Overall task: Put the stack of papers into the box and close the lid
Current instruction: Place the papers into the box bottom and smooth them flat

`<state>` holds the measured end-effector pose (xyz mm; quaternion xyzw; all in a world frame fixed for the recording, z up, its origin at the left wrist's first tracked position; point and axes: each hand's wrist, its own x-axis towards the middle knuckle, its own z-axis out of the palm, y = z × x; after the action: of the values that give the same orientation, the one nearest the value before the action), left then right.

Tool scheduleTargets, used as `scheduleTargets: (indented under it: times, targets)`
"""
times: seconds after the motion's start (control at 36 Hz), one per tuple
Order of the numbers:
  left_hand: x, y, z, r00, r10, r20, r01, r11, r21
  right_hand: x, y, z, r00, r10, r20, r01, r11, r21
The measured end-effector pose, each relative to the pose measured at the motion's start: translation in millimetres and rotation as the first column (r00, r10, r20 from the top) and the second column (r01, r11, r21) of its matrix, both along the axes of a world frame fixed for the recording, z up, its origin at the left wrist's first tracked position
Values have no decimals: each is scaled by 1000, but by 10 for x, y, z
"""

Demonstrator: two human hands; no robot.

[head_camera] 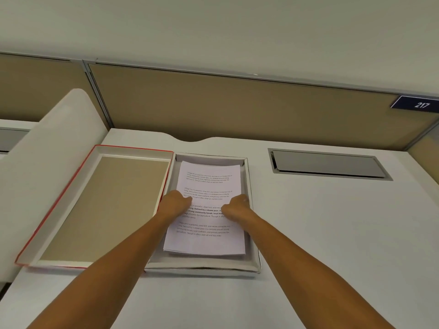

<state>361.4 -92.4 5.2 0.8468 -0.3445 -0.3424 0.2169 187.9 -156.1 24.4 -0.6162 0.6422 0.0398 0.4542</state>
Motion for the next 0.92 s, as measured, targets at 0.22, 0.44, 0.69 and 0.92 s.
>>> scheduleTargets:
  times: [0.22, 0.44, 0.69, 0.92]
  targets:
    - [-86, 55, -55, 997, 45, 56, -38, 993, -114, 26, 79, -12, 1000, 5, -28, -6, 999, -36]
    - [-117, 73, -111, 996, 46, 82, -39, 996, -85, 52, 58, -9, 999, -34, -41, 32, 998, -46]
    - [-137, 130, -97, 994, 84, 69, -75, 989, -125, 48, 26, 7, 998, 1, -64, -5, 998, -58]
    - [-147, 169, -31, 997, 17, 72, -12, 998, -57, 5, -18, 80, 994, 107, -33, -110, 990, -86]
